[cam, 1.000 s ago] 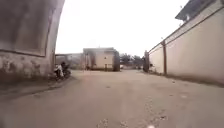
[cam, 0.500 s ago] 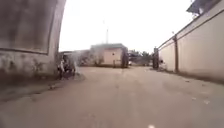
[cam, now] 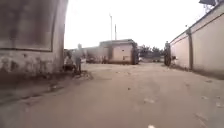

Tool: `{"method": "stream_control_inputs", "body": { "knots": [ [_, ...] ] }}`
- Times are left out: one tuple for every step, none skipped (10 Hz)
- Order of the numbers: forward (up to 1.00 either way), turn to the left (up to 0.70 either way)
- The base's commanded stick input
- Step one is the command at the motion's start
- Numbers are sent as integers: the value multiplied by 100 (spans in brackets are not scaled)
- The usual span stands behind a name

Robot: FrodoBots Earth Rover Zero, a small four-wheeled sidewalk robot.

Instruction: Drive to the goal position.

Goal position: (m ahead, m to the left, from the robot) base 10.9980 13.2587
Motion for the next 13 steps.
{"method": "stream_control_inputs", "body": {
  "knots": [
    [70, -32],
    [70, -27],
    [70, -30],
    [70, -34],
    [70, -35],
    [70, -30],
    [70, -1],
    [70, 20],
    [70, 20],
    [70, 20],
    [70, 20],
    [70, 20],
    [70, 20]
  ]
}}
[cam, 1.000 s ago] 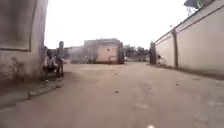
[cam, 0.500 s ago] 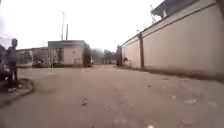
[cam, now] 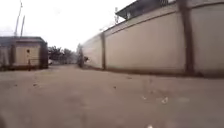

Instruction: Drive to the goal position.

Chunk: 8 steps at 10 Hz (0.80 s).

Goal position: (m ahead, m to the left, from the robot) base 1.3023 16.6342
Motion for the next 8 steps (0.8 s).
{"method": "stream_control_inputs", "body": {
  "knots": [
    [70, 20],
    [70, 9],
    [70, 24],
    [70, 33],
    [70, 35],
    [70, 35],
    [70, 35],
    [70, 35]
  ]
}}
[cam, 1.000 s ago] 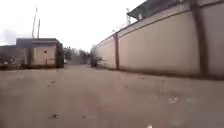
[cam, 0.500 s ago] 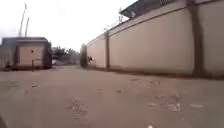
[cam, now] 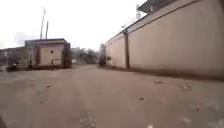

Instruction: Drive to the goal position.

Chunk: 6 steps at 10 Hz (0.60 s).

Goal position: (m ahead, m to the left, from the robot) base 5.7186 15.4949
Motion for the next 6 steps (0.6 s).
{"method": "stream_control_inputs", "body": {
  "knots": [
    [70, 35],
    [70, 35],
    [70, 35],
    [70, 35],
    [70, 31],
    [70, 23]
  ]
}}
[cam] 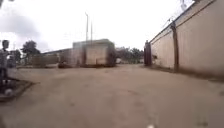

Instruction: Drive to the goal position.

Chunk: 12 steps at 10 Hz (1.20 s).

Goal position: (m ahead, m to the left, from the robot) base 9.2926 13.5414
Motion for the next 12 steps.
{"method": "stream_control_inputs", "body": {
  "knots": [
    [70, 15],
    [70, 0],
    [70, 0],
    [70, 7],
    [70, 18],
    [70, -13],
    [70, -28],
    [70, -26],
    [70, -35],
    [70, -35],
    [70, 5],
    [70, 11]
  ]
}}
